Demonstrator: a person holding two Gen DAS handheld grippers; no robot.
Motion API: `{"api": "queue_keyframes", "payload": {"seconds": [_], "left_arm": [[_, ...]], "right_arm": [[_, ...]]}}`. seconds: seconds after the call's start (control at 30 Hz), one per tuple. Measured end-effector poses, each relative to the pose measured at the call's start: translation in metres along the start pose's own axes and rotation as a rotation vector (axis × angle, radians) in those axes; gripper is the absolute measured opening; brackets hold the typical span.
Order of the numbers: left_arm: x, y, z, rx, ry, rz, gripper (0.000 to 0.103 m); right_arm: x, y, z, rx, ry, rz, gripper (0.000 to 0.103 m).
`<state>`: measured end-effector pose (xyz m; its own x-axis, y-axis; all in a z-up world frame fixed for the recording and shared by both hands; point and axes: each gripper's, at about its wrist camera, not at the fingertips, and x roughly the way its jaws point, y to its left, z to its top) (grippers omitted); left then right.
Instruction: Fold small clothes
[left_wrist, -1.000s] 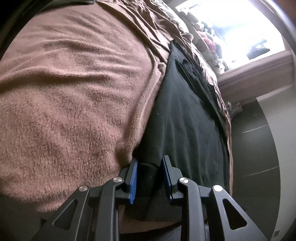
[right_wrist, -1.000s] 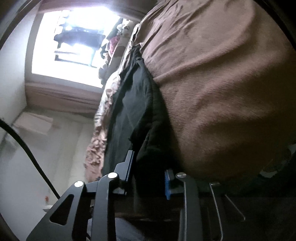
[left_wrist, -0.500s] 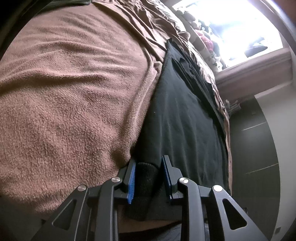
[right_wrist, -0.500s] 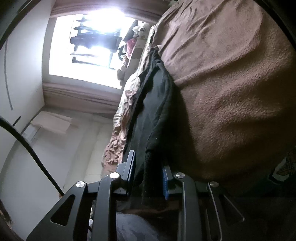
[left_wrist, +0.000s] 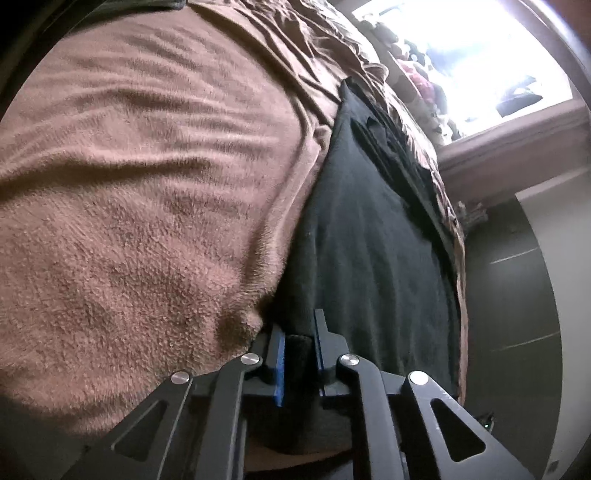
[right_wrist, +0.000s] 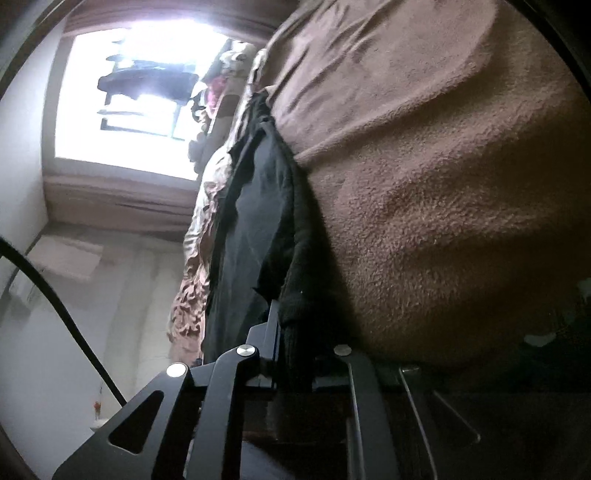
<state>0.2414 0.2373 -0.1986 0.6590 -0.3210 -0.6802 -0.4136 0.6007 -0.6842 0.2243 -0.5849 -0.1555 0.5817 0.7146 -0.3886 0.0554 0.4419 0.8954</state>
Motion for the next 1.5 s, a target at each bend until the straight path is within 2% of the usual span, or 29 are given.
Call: {"api": "queue_keyframes", "payload": {"seconds": [0.07,0.27,0.5,0.73,1.03,1.27,1.5], "left_arm": [[-0.007,-0.005,0.001,-0.002,-0.013,-0.019,0.012],[-0.031,-0.017,0.003,-0.026,-0.032,-0.06,0.011],[-0.065,-0.038,0.004,-0.012,-0.086,-0.103,0.01],[-0.101,-0.035,0.001,-0.028,-0.13,-0.161,0.009],[-0.155,-0.028,-0.025,-0.027,-0.159,-0.21,0.009],[-0.196,-0.031,-0.053,-0.004,-0.179,-0.24,0.009],[-0.239,-0.035,-0.084,0.032,-0.233,-0.252,0.01]], "right_arm": [[-0.009,0.009,0.0,0.009,0.004,-0.011,0.007],[-0.03,0.044,0.005,-0.021,0.0,0.082,0.007],[-0.049,0.082,0.007,-0.061,-0.006,0.113,0.007],[-0.074,0.117,-0.001,-0.138,-0.004,0.162,0.007],[-0.079,0.121,-0.009,-0.171,0.009,0.19,0.007],[-0.1,0.122,-0.022,-0.18,0.008,0.196,0.007],[-0.118,0.127,-0.028,-0.22,0.006,0.22,0.007]]}}
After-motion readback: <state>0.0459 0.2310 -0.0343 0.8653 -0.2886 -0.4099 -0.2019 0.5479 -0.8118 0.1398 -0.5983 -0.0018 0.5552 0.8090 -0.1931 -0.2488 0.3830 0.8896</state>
